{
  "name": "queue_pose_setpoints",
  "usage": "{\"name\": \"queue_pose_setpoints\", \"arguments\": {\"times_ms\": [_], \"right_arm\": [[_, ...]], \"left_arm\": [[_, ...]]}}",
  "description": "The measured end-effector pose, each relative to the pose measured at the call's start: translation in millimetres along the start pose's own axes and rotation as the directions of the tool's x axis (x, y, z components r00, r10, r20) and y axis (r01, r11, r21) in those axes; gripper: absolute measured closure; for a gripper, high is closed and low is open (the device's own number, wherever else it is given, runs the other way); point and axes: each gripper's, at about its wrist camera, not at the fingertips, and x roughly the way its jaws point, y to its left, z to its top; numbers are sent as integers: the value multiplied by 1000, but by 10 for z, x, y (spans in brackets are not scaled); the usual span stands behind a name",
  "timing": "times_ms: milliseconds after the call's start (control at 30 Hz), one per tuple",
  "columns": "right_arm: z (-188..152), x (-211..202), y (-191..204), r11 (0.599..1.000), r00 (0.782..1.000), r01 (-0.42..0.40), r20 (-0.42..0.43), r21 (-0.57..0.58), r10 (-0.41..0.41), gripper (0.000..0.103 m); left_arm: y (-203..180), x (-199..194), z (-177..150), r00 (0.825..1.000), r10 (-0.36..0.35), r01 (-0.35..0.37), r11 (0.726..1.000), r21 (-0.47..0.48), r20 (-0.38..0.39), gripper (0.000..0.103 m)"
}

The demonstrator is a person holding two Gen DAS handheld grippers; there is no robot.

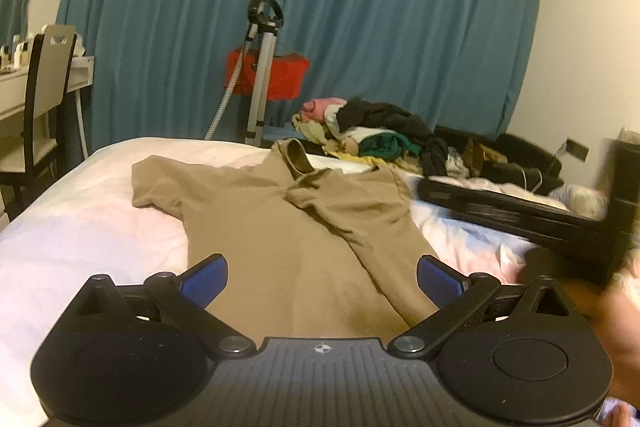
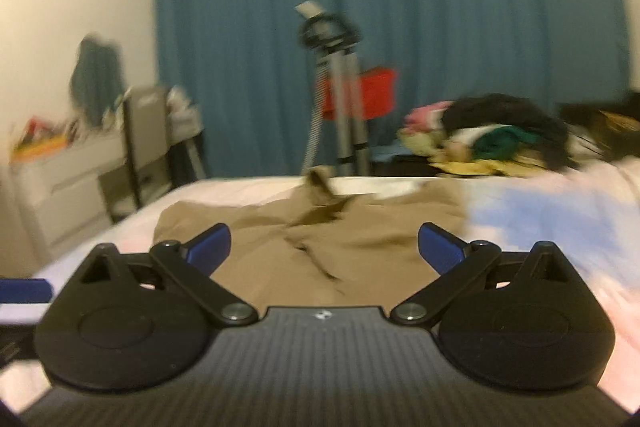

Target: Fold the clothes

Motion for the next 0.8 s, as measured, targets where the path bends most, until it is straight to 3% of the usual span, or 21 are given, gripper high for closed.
{"name": "queue_pose_setpoints", "arguments": {"times_ms": [100, 167, 267, 400, 467, 567, 600, 633, 700, 800], "right_arm": [[74, 727, 346, 992, 993, -101, -75, -69, 96, 2], [57, 1129, 597, 979, 980, -188, -80, -79, 182, 2], [-4, 1735, 1015, 956, 959, -270, -117, -110, 258, 2], [-101, 2344, 1498, 922, 935, -338, -181, -187, 306, 2], [-154, 2586, 1684, 897, 910, -388, -242, -210, 337, 2], [-279, 2764, 1837, 883, 900, -389, -314, -262, 304, 4], [-266, 2770, 1825, 892, 904, -379, -304, -247, 300, 19], [-225, 2780, 1785, 909, 914, -352, -292, -221, 283, 55], [-137, 2799, 1681, 941, 928, -292, -287, -173, 235, 91], [50, 2674, 1562, 956, 952, -231, -248, -182, 182, 91]], "left_arm": [[284, 71, 10, 999, 40, -39, 996, -77, 11, 1], [517, 142, -11, 997, 80, -76, 982, -174, 16, 2], [764, 273, -30, 989, 149, -143, 967, -211, 10, 2], [1062, 446, -69, 979, 204, -201, 942, -267, -17, 2], [1163, 544, -106, 977, 207, -211, 931, -297, -47, 2], [1204, 711, -173, 975, 199, -221, 923, -314, -101, 2], [1184, 734, -178, 975, 200, -221, 925, -309, -100, 2], [1160, 750, -180, 974, 204, -223, 927, -301, -96, 2], [1104, 737, -175, 975, 209, -221, 931, -290, -73, 2], [1067, 673, -160, 977, 210, -208, 933, -293, -25, 2]]}}
